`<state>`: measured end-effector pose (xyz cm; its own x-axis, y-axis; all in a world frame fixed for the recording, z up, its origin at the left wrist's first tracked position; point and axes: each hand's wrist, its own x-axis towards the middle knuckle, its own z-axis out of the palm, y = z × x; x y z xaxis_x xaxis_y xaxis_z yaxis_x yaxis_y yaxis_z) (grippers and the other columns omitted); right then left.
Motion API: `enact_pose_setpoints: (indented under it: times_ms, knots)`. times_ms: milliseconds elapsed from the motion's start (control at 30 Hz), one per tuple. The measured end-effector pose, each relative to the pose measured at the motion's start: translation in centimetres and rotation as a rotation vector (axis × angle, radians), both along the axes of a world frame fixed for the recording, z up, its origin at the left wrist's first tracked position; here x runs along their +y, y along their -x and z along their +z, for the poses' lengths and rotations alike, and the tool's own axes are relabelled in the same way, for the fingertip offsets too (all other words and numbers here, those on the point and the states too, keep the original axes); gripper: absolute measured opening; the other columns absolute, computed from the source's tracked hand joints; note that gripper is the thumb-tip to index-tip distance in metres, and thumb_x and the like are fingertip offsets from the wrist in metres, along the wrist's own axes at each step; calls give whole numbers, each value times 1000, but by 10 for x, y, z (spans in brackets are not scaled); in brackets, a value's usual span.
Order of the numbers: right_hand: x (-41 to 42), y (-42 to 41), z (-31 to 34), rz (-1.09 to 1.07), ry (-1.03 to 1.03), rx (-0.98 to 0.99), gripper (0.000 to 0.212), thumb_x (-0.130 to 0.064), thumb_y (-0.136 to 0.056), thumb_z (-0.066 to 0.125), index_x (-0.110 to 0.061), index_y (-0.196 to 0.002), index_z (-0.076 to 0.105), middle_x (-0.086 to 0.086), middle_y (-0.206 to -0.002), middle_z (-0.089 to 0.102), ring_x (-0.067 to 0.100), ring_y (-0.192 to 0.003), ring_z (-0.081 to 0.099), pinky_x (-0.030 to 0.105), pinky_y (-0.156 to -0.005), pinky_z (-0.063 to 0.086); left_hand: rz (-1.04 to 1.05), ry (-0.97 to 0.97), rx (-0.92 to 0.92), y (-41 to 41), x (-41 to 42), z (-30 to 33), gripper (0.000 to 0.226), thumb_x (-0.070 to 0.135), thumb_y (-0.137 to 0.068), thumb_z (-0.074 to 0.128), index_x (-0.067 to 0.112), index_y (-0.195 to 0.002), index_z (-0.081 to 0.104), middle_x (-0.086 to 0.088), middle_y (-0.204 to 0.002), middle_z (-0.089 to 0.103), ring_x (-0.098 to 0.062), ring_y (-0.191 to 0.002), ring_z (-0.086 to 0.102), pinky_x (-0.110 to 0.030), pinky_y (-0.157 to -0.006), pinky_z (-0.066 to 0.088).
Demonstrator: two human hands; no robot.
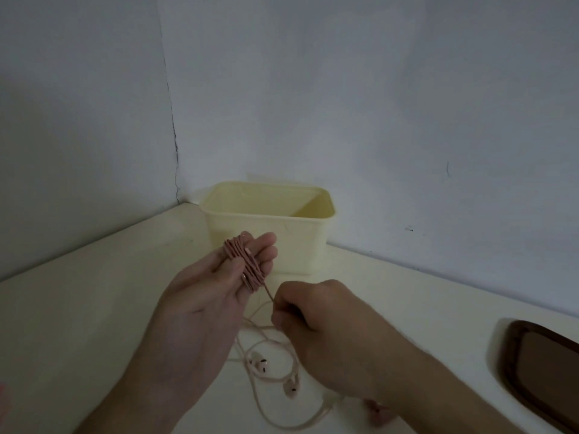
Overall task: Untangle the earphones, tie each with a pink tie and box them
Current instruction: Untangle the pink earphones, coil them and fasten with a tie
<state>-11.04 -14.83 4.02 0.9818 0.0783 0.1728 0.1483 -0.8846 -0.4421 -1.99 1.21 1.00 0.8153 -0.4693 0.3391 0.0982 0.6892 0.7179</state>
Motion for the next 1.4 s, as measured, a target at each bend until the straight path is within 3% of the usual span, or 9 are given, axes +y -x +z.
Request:
enact_pose_setpoints:
  times_ms: [100, 233, 433, 667, 900, 1033, 1167, 1300, 1400]
  knots:
    - [3, 4, 9, 30, 39, -44, 21, -35, -106, 54, -31, -86, 49, -8, -78, 59, 16, -74, 57, 38, -70, 52, 284, -393, -244, 10, -5, -3, 29, 14, -96, 68, 11, -125, 67, -5, -119, 78, -19, -114, 72, -20, -96, 54]
    - [-12, 9, 28, -10, 41, -78, 24, -35, -100, 66, -32, -75, 64, -24, -64, 61, 0, -68, 59, 19, -59, 41, 166, -695, -499, 20, -3, -4, 36, 41, -101, 50, 16, -92, 74, -8, -81, 75, -21, -78, 70, -31, -73, 53]
    - [-27, 10, 35, -57, -57, -171, 33, -45, -94, 74, -21, -73, 67, -9, -61, 59, 8, -54, 51, 22, -54, 42, 70, -633, -264, 20, -2, 3, 50, 44, -90, 62, 2, -64, 67, -11, -42, 47, -24, -49, 42, -38, -65, 41]
    - [-45, 8, 39, -123, -165, -104, 32, -38, -102, 64, -23, -74, 69, -11, -49, 45, 7, -47, 39, 18, -50, 36, 5, -384, -91, 15, 6, 8, 42, 37, -76, 79, 18, -51, 52, 3, -48, 21, -12, -43, 17, -25, -43, 17]
    - [-43, 3, 30, -186, -13, -46, 32, -45, -105, 59, -26, -79, 65, -23, -62, 60, 4, -51, 51, 16, -51, 38, -165, -56, 60, 11, 10, 12, 36, 38, -71, 93, 10, -73, 70, 5, -51, 45, -9, -46, 45, -19, -49, 46]
    - [-65, 8, 50, -340, 90, -226, 30, -45, -97, 68, -28, -74, 65, -11, -58, 59, 6, -55, 54, 21, -54, 37, -68, -14, 149, 4, 12, 17, 21, 28, -87, 72, 12, -74, 68, 8, -52, 42, -6, -46, 42, -17, -47, 44]
    - [-85, 17, 62, -495, -353, -559, 38, -39, -102, 65, -19, -70, 71, -6, -46, 38, 10, -41, 32, 28, -52, 26, 11, -14, 231, 1, 11, 19, 28, 24, -97, 55, 13, -73, 64, 8, -51, 37, -5, -45, 37, -16, -45, 40]
    - [-84, 20, 62, -465, -607, -525, 49, -38, -107, 55, -7, -70, 68, 3, -56, 37, 16, -52, 30, 33, -59, 24, -21, -38, 203, 2, 10, 16, 18, 25, -82, 69, 10, -73, 64, 7, -50, 36, -6, -44, 37, -17, -43, 40]
    - [-83, 19, 63, -489, -569, -415, 40, -26, -103, 56, -7, -69, 67, -3, -54, 43, 16, -53, 36, 36, -61, 28, -39, -39, 157, 4, 10, 14, 20, 27, -76, 75, 9, -74, 66, 6, -51, 37, -6, -45, 37, -17, -44, 40]
